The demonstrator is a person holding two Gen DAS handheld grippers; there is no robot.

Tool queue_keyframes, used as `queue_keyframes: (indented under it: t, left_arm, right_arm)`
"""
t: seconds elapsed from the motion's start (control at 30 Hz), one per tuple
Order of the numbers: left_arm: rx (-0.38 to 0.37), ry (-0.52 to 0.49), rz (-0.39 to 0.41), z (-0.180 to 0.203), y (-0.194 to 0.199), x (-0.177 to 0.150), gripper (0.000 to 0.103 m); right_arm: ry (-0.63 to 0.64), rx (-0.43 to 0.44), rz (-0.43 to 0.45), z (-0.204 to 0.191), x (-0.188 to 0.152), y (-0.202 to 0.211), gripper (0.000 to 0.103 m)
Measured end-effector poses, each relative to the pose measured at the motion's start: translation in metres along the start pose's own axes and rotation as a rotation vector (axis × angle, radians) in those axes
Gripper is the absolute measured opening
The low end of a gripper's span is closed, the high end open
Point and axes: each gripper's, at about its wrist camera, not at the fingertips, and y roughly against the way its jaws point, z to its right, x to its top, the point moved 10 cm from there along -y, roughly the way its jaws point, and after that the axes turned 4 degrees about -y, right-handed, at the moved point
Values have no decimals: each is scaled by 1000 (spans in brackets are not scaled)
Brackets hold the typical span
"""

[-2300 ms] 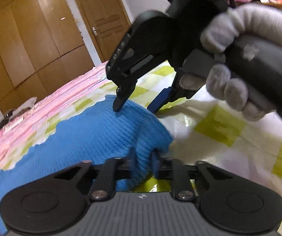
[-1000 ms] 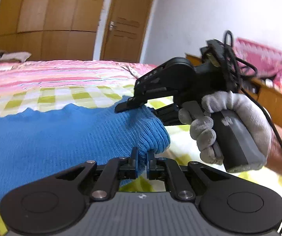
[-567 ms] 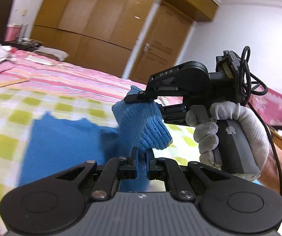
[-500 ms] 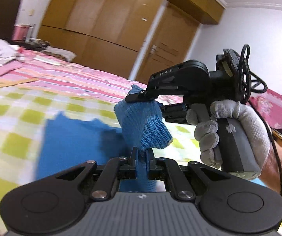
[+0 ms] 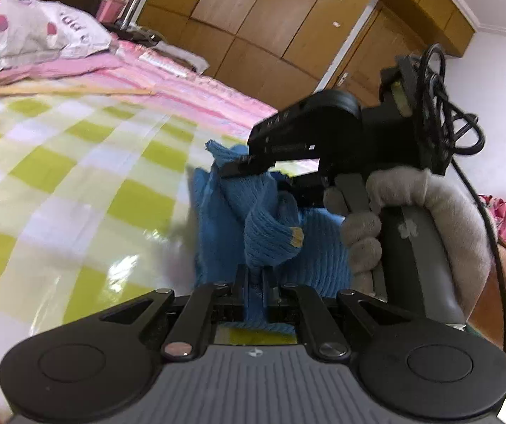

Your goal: Fold small clothes

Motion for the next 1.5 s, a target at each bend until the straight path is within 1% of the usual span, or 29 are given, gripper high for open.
queue_keyframes:
  t: [0.03, 0.13, 0.2, 0.3, 0.37, 0.43, 0.5, 0.57, 0.67, 0.77, 0.87, 0.93, 0.97, 1.0, 1.03, 1.1, 1.23, 1.27, 1.3, 1.33, 1.4, 1.5]
  left_arm:
    - [-1, 11, -5, -4, 2, 0, 14]
    - [9, 59, -2, -17, 10, 3, 14]
    - [33, 79, 12, -25, 19, 6, 14]
    - [77, 41, 50, -28, 35, 16, 14]
    - [88, 9, 80, -22, 43, 25, 14]
    - [79, -23, 106, -13, 46, 34, 15]
    - [68, -69, 119, 0, 43, 40, 17]
    - [61, -123, 117, 15, 31, 45, 17]
    - [44, -171, 114, 28, 9, 50, 17]
    - [57, -205, 97, 30, -15, 53, 17]
    - [114, -215, 55, 18, -32, 50, 17]
    - [171, -201, -8, 0, -41, 40, 17]
    - [182, -190, -36, -7, -44, 34, 21]
    - [184, -171, -71, -16, -47, 26, 28]
    - [180, -161, -85, -20, -48, 21, 28]
    - [174, -156, -84, -24, -44, 16, 28]
    - [187, -166, -99, -20, -41, 9, 28]
    - [191, -173, -101, -19, -39, 8, 28]
    - [192, -177, -103, -19, -37, 6, 28]
    - [193, -175, -103, -19, -34, 5, 28]
    - [189, -154, -107, -22, -30, 3, 28]
    - [194, -138, -114, -21, -29, 3, 28]
  right_arm:
    - [-2, 9, -3, -3, -1, -2, 25]
    - [-10, 44, -20, -11, -1, -6, 27]
    - [-18, 60, -29, -14, -2, -6, 28]
    - [-37, 109, -38, -17, -1, 3, 36]
    - [-34, 144, -31, -21, 0, 16, 36]
    - [-6, 159, 9, -23, 5, 35, 36]
    - [34, 138, 57, -22, 12, 54, 36]
    - [75, 92, 107, -16, 17, 73, 36]
    - [126, 30, 149, 0, 18, 95, 36]
    - [155, -20, 151, 18, 7, 103, 36]
    - [189, -73, 133, 38, -8, 100, 36]
    - [198, -96, 102, 50, -20, 92, 36]
    - [204, -103, 90, 54, -25, 88, 35]
    - [215, -111, 86, 57, -29, 84, 34]
    - [225, -114, 85, 58, -33, 81, 34]
    - [239, -114, 91, 59, -37, 79, 35]
    - [260, -111, 97, 54, -39, 82, 39]
    - [251, -100, 105, 53, -38, 86, 40]
    - [238, -86, 115, 54, -39, 92, 44]
    - [222, -78, 124, 55, -40, 97, 51]
    - [185, -72, 143, 64, -44, 106, 57]
    - [133, -70, 112, 79, -54, 104, 61]
